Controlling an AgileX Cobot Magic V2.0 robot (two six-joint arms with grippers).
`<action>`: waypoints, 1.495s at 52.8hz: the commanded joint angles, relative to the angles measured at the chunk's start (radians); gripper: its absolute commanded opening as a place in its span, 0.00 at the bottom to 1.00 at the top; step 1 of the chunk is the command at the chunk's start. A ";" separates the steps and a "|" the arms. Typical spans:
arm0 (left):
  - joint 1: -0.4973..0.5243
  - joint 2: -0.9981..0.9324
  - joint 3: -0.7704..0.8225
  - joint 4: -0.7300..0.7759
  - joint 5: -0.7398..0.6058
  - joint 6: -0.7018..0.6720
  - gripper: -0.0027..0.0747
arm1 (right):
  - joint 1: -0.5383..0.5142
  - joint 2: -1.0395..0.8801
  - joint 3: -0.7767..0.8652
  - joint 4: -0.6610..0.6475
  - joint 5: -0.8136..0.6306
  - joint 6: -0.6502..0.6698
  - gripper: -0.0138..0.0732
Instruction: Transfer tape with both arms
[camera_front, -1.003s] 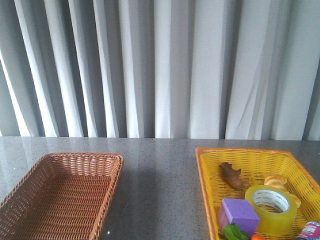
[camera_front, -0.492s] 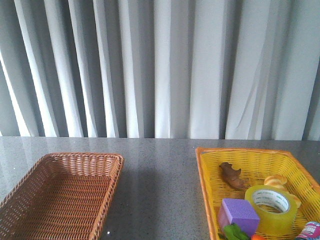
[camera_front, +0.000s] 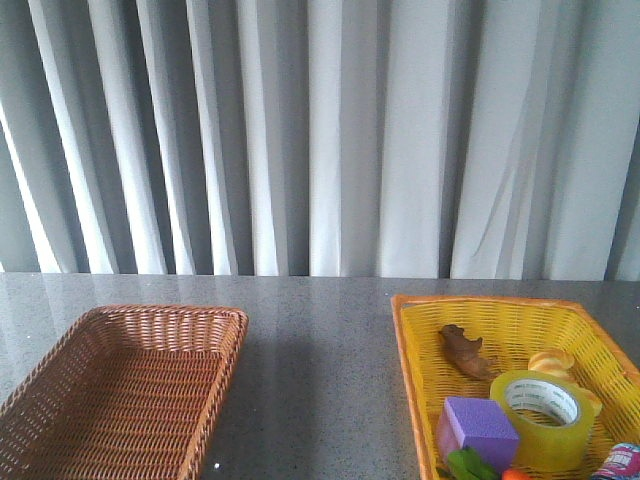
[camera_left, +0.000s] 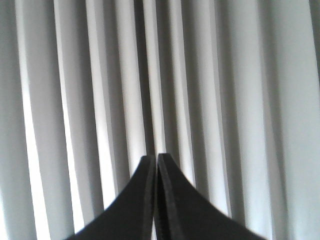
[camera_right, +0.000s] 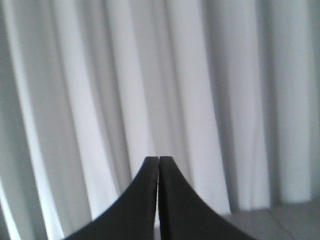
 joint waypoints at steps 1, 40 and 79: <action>-0.010 0.071 -0.056 -0.004 0.001 0.038 0.03 | 0.005 0.060 -0.040 -0.014 0.055 -0.016 0.15; -0.010 0.227 -0.061 -0.075 0.062 0.030 0.05 | 0.253 0.280 -0.040 0.052 0.093 -0.266 0.16; -0.009 0.334 -0.061 -0.092 0.195 0.004 0.91 | 0.253 0.297 -0.040 0.103 0.179 -0.351 0.96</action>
